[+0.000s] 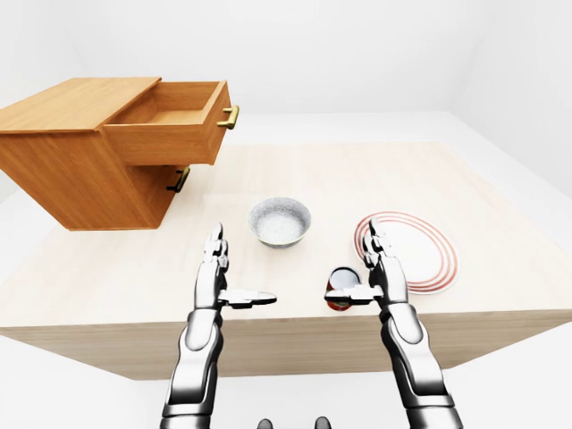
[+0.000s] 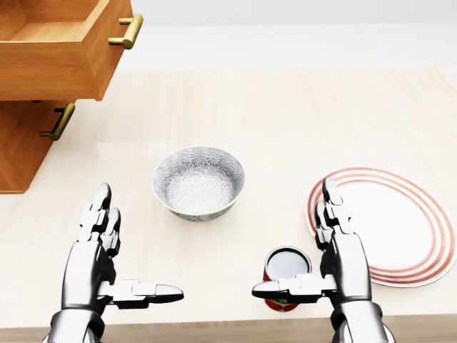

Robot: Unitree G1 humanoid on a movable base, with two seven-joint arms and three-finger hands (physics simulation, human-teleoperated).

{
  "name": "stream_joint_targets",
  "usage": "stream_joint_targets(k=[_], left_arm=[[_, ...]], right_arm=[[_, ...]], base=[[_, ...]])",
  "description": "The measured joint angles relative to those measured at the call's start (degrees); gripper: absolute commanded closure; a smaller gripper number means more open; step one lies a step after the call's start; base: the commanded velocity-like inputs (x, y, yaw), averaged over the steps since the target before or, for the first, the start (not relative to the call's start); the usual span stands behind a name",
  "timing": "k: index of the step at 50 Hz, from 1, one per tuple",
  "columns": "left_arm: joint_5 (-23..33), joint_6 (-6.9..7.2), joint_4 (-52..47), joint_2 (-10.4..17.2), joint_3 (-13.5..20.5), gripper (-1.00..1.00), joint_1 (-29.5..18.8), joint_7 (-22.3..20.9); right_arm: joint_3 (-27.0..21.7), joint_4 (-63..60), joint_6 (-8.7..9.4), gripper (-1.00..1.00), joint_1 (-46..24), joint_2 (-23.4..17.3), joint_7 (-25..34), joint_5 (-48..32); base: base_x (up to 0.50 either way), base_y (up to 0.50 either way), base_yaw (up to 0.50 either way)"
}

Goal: Put the bowl on top of the cabinet.

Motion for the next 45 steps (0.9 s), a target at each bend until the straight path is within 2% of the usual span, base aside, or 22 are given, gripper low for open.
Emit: stream_joint_targets(k=[11, 30, 45], left_arm=[[-0.53, 0.94, -0.86, 0.52, 0.87, -1.0, 0.21, -1.4], [0.19, 0.67, -0.65, 0.66, 0.87, -1.0, 0.57, -2.3], [0.24, 0.35, -1.18, 0.67, 1.09, -1.0, 1.05, -2.49]], right_arm=[[-0.7, -0.99, 0.24, -1.0, 0.47, -0.35, 0.35, 0.25], [-0.77, 0.28, 0.28, -1.0, -0.07, -0.51, 0.76, 0.03], [-0.71, 0.15, 0.33, -1.0, 0.1, -0.49, 1.13, 0.19]], base=[[0.0, 0.0, 0.0], [0.0, 0.0, 0.0], [0.4, 0.0, 0.0]])
